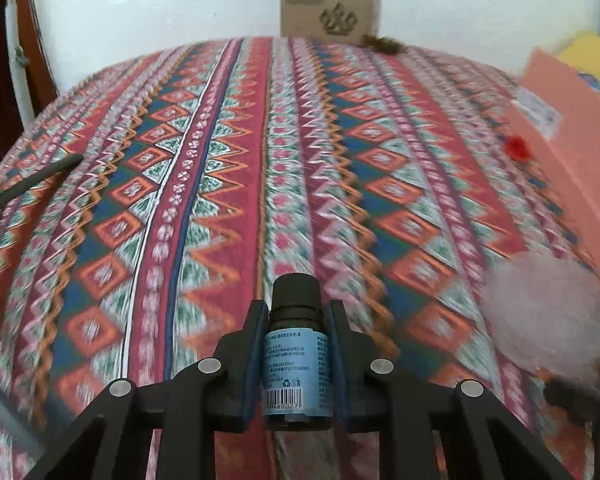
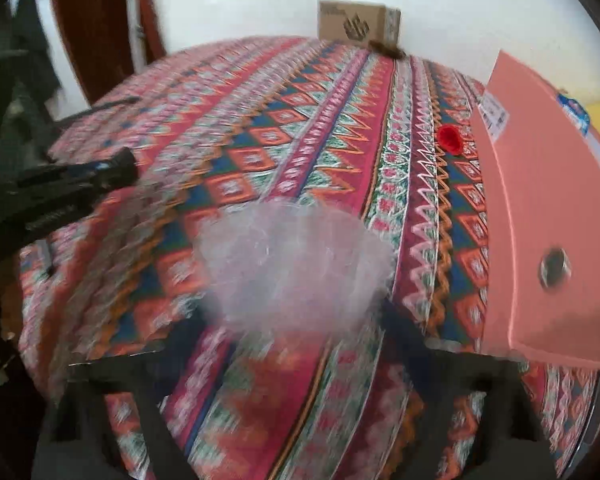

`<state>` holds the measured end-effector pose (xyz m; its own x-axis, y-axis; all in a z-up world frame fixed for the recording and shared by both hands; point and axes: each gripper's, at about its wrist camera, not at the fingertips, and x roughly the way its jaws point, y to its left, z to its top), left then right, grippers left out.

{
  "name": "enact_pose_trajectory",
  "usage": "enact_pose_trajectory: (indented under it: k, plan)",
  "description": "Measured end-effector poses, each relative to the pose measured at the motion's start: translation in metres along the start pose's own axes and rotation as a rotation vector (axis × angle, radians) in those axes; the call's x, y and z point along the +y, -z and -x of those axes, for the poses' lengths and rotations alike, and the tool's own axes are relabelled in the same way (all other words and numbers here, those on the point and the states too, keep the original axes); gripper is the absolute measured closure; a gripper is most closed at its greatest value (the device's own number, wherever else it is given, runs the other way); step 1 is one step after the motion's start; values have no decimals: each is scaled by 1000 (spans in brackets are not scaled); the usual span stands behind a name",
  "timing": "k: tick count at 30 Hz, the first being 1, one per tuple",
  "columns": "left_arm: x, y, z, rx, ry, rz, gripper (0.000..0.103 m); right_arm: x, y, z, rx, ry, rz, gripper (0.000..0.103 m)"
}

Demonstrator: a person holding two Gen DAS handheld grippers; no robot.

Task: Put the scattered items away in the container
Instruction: 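Grasp the clear flower tray with the right tool while the left grasps the blue bottle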

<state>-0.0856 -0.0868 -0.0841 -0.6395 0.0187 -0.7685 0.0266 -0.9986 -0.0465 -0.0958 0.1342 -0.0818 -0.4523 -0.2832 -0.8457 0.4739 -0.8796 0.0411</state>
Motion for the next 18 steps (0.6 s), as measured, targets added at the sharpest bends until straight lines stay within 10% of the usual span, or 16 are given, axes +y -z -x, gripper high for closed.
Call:
enact_pose_trajectory:
  k: [1, 10, 11, 13, 18]
  plan:
    - [-3, 5, 12, -9, 18, 7, 80, 0, 6, 9, 0, -19, -9, 102]
    - [0, 31, 41, -12, 34, 43, 80, -21, 38, 29, -35, -119, -123, 96]
    - [3, 32, 40, -7, 45, 51, 80, -23, 40, 24, -23, -135, -146, 89]
    - [7, 32, 40, -8, 54, 60, 80, -22, 42, 18, -16, -123, -168, 5]
    - [20, 34, 44, -17, 61, 97, 80, 29, 31, 5, -44, -74, -17, 0]
